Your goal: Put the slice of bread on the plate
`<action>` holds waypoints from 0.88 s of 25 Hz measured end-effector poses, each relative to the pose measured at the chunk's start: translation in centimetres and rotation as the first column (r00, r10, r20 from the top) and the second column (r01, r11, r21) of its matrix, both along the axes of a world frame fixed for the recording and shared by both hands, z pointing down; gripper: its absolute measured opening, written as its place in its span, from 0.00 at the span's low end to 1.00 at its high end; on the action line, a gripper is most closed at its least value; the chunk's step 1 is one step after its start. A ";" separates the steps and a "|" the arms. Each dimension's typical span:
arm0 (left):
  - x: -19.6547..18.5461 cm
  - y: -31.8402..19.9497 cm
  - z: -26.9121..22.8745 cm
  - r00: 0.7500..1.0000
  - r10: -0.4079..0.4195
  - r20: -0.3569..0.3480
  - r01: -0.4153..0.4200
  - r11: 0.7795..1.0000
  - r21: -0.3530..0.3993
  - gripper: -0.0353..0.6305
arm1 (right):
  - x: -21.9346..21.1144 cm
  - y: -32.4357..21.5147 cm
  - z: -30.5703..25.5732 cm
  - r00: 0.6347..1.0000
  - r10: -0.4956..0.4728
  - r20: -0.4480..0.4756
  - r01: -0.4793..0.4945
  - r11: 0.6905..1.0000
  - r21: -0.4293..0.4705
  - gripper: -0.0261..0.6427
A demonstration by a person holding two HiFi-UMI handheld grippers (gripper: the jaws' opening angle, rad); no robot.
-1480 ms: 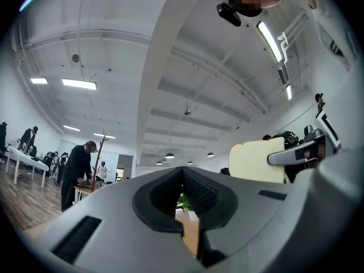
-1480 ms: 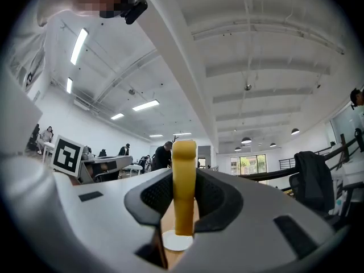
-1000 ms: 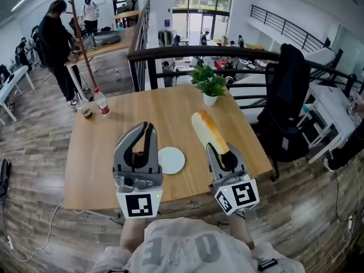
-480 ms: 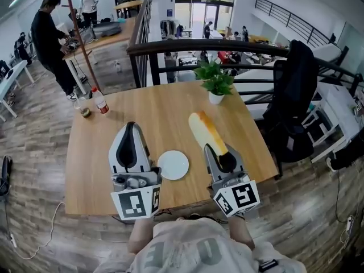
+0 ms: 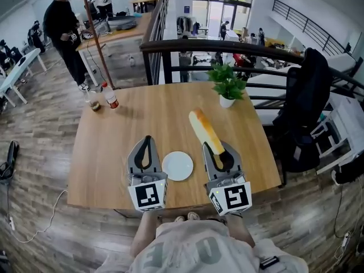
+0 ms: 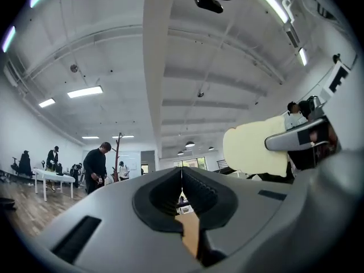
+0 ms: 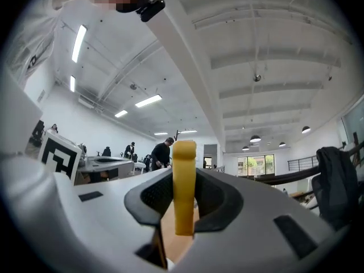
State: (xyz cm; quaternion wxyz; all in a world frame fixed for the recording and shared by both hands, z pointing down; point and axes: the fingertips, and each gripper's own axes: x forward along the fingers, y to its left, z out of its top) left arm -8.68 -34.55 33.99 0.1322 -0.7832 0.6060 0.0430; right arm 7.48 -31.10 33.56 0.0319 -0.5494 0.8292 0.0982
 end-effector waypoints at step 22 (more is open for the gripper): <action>-2.2 -2.0 10.4 0.998 -0.053 0.040 0.060 0.977 -0.203 0.07 | -6.1 -5.0 17.5 0.510 0.150 -0.847 -0.164 0.984 0.076 0.18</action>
